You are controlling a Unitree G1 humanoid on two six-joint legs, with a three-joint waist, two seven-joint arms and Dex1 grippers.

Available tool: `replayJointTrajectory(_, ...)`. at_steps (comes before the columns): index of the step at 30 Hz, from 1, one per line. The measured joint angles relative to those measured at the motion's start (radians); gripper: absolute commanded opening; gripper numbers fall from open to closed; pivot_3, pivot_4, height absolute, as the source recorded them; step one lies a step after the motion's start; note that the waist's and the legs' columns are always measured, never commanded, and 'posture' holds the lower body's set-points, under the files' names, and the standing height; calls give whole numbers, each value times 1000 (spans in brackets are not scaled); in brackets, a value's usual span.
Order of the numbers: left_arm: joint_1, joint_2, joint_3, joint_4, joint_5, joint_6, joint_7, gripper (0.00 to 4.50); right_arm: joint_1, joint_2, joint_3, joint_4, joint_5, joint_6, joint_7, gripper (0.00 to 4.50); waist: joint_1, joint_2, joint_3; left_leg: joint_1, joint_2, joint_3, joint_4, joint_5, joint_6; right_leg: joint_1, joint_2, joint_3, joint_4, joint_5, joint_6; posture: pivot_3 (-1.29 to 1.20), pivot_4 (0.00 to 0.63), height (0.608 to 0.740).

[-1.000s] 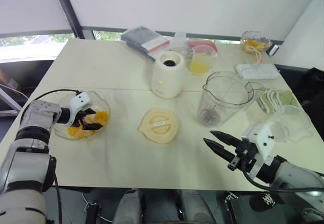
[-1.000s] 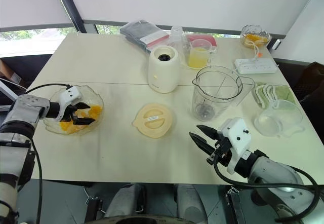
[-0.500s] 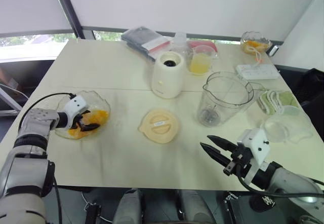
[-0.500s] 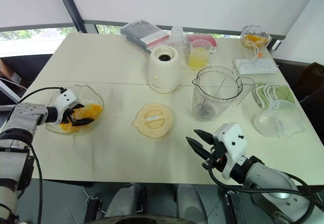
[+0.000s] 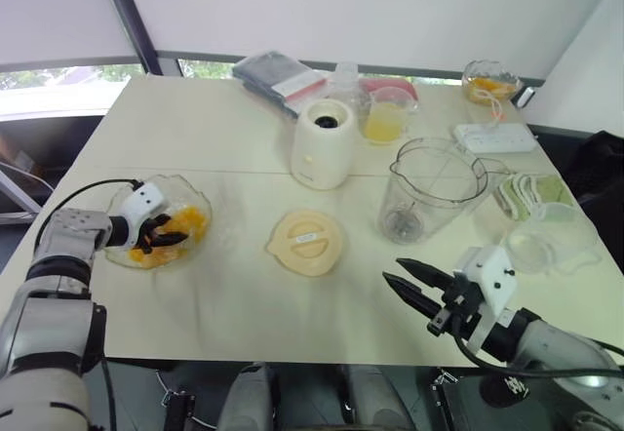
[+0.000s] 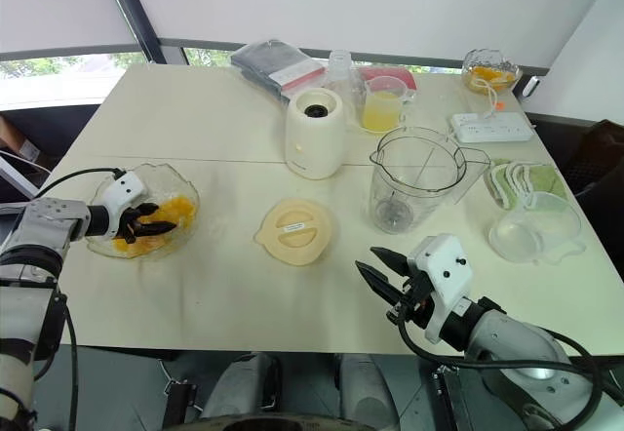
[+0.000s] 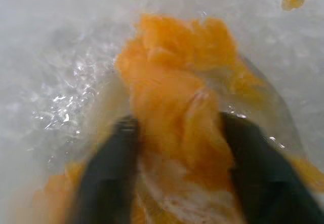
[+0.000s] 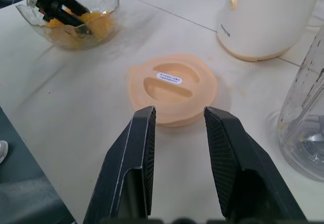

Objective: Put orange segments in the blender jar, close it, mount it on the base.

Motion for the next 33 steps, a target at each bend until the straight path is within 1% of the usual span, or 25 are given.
replayJointTrajectory(22, 25, -7, 36, -19, -10, 5, -3, 645, -22, 0, 17, 12, -24, 0, 15, 1539, -1, 0, 0, 0, 0, 0, 0, 0, 0, 0, 0, 0, 0, 0, 0, 0, 150, 740)
replayJointTrajectory(25, 31, -8, 40, -19, -12, -3, -5, 1439, -26, 0, 17, 14, -28, 0, 19, 1539, -2, 0, 0, 0, 0, 0, 0, 0, 0, 0, 0, 0, 0, 0, 0, 0, 150, 740)
replayJointTrajectory(27, 34, -8, 44, -19, -14, -12, 5, 2327, -32, 0, 17, 21, -28, 1, 22, 1539, -2, 0, 0, 0, 0, 0, 0, 0, 0, 0, 0, 0, 0, 0, 0, 0, 150, 740)
replayJointTrajectory(33, 48, -10, 69, 0, -29, -43, 17, 2327, -41, -3, 17, 24, -29, 2, 31, 1539, -2, 0, 0, 0, 0, 0, 0, 0, 0, 0, -1, 0, 0, 0, 0, 0, 150, 740)
